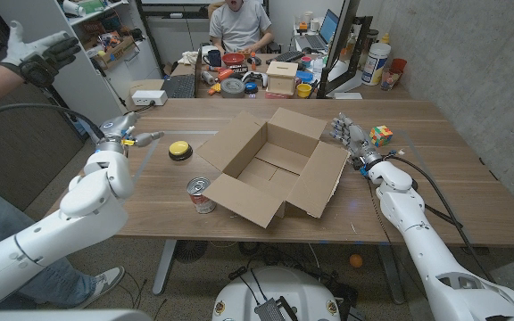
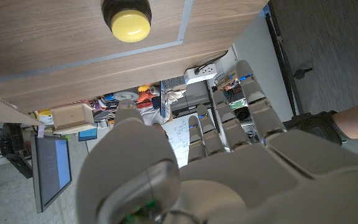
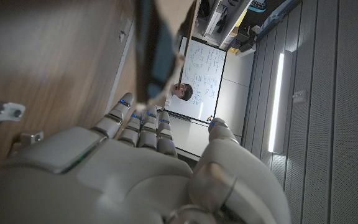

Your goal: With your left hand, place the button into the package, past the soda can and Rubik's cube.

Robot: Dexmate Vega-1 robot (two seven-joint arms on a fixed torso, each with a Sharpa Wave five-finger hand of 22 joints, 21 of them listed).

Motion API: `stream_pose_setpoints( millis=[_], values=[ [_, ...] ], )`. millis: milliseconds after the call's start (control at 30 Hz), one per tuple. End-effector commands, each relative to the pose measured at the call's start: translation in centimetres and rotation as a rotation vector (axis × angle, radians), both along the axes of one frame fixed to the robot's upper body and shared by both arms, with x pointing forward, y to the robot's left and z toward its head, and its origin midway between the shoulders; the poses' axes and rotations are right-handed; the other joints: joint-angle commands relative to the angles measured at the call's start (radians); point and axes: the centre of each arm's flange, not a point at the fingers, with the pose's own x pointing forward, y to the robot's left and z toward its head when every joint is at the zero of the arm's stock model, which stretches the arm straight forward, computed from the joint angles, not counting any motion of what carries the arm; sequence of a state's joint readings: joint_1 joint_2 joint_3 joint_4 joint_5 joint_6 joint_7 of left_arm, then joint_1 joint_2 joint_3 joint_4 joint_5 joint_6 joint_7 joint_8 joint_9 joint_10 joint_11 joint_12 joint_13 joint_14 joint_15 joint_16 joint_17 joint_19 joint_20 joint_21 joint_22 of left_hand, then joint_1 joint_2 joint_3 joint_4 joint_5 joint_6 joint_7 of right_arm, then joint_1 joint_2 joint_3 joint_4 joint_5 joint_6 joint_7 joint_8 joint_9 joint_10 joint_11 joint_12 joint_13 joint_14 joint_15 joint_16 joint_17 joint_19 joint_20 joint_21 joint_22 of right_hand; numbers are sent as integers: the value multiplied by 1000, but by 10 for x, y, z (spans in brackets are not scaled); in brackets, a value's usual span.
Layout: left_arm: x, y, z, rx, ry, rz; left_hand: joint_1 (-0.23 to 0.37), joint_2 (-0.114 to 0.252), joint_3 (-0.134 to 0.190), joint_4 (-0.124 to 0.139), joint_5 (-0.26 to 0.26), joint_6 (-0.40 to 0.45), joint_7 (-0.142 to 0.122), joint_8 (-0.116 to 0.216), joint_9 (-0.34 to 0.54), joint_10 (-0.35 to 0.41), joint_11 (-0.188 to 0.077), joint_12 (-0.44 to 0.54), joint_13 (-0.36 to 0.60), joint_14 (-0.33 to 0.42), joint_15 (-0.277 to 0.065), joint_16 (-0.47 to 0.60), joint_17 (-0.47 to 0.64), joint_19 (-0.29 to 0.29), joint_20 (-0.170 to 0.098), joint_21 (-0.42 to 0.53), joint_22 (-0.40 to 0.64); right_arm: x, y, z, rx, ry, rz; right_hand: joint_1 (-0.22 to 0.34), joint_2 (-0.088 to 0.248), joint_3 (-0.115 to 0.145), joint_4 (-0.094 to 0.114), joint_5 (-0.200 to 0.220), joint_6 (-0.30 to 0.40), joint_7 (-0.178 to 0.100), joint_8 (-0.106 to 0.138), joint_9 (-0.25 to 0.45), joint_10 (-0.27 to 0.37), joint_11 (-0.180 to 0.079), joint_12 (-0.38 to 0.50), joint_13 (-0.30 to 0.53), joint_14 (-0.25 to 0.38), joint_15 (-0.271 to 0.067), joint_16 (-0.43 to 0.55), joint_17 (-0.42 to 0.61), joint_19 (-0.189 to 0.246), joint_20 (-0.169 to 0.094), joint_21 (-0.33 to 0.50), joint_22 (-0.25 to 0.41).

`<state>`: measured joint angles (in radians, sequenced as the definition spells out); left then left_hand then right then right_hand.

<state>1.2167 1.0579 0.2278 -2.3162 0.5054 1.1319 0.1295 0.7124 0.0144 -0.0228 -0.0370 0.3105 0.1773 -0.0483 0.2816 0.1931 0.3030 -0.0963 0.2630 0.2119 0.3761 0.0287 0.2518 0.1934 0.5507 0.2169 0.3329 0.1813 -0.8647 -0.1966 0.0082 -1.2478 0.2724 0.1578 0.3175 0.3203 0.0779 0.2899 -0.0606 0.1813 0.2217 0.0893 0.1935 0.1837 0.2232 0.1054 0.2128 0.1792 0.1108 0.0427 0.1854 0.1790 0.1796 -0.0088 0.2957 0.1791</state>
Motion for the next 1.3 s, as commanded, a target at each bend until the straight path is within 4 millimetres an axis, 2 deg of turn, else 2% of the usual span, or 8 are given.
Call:
stream_pose_setpoints(
  millis=[33,267,567,800,1033,1300],
  values=[
    [15,2,2,48,2,54,-4,-4,-8,2,-1,5,-18,-1,5,-4,-6,-3,4,5,5,1,5,17,-1,0,3,-1,-1,1,-11,0,-3,-4,-6,-4,-2,7,7,-3,5,3,4,-7,-4,2,6,6,2,3,1,9,-1,5],
    [41,0,0,77,28,40,-4,-3,-9,2,-2,4,-26,-3,5,-6,-11,-5,6,5,7,-1,6,24,-1,-1,2,-3,-1,5,-20,-3,-12,-4,-6,-5,-3,8,7,-4,4,3,4,-9,-4,2,5,7,2,3,2,9,-2,5],
    [73,-22,7,206,60,41,1,-2,-10,1,-3,29,-40,4,6,6,-24,-4,8,15,-3,-2,8,36,-1,-4,2,-5,-3,4,-20,-1,-24,-6,-7,-6,-3,8,9,-7,4,3,5,-9,-4,2,5,7,1,3,2,13,-5,5],
    [88,-36,11,237,54,20,6,0,-10,-1,-4,45,-48,8,6,19,-32,-1,9,28,-13,-1,9,41,-1,-7,1,-6,-4,4,-14,-1,-34,-7,-7,-7,-4,8,9,-9,4,3,5,-10,-4,2,5,8,1,3,3,15,-7,5],
    [96,-36,6,192,55,4,10,0,-10,-2,-4,37,-43,4,6,18,-22,-4,11,32,-11,-2,9,47,-1,-9,1,-7,-7,6,-8,0,-45,-7,-6,-7,-4,9,10,-8,4,3,5,-10,-4,2,5,7,1,3,4,16,-8,5],
    [109,-25,-6,122,87,-5,12,-1,-11,-3,-4,36,-43,2,6,17,-19,-5,12,36,-9,-3,10,53,-1,-10,1,-7,-7,10,-22,-2,-49,-7,-6,-8,-5,9,11,-9,4,3,6,-11,-4,2,5,7,1,3,5,17,-10,5]
  ],
)
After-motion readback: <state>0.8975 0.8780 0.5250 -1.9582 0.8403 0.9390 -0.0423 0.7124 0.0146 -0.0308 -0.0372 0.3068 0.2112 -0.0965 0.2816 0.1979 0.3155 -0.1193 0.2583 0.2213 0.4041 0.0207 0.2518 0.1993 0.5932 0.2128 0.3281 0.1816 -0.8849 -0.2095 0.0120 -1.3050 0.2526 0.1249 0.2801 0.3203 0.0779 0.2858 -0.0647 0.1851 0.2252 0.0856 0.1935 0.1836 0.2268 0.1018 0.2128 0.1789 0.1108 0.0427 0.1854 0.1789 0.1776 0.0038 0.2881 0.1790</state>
